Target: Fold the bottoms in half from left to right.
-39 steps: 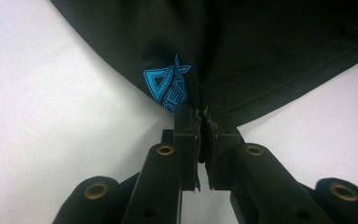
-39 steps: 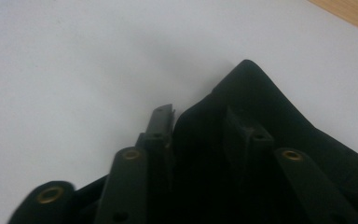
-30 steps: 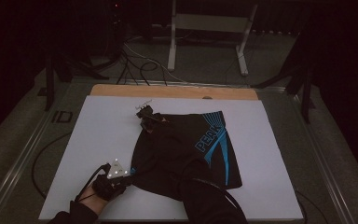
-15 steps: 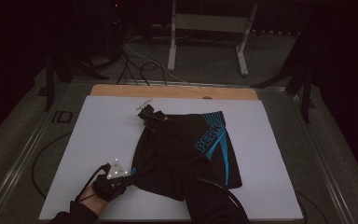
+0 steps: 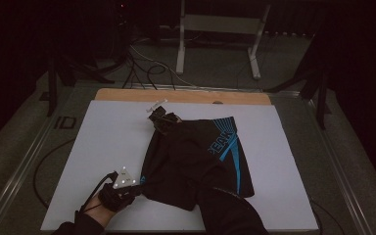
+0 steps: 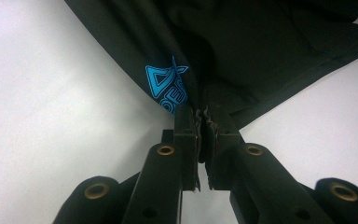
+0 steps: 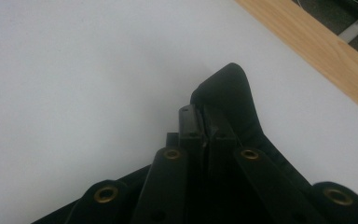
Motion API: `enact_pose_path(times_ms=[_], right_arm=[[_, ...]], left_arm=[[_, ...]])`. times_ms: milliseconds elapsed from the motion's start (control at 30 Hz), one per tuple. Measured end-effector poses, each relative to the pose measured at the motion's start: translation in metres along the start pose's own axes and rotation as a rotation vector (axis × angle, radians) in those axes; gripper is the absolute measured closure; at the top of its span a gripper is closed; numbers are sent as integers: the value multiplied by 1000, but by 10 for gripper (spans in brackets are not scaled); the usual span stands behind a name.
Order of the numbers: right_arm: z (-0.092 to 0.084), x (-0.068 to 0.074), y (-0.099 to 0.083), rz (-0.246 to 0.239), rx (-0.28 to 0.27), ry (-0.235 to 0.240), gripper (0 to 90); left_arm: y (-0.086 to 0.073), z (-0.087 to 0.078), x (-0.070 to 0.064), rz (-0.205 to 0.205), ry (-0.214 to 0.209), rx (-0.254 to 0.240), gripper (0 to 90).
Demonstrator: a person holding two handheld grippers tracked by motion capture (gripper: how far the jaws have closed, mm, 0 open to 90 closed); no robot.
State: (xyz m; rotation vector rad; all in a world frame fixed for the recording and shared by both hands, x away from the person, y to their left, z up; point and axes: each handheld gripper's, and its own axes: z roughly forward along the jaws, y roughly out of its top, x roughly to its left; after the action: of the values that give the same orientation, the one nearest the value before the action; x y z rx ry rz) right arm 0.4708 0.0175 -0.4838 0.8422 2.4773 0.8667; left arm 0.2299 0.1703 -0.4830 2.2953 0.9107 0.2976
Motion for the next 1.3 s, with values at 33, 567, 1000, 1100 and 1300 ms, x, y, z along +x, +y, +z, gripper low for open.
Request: enact_pose_path(times_ms=[33, 567, 1000, 1100, 1300], right_arm=[[-1, 1, 0, 19, -8, 3, 879], [-23, -8, -3, 8, -12, -12, 879], [-44, -22, -14, 9, -51, -30, 880], [-49, -27, -18, 17, -53, -38, 880], [-56, -35, -24, 26, -61, -44, 879]], left_arm=[[0, 0, 0, -4, 6, -8, 847], [12, -5, -10, 35, 5, -17, 849], [35, -4, -24, 78, -50, -40, 849], [40, -3, -27, 87, -60, -44, 849], [48, 0, -30, 104, -82, -45, 849]])
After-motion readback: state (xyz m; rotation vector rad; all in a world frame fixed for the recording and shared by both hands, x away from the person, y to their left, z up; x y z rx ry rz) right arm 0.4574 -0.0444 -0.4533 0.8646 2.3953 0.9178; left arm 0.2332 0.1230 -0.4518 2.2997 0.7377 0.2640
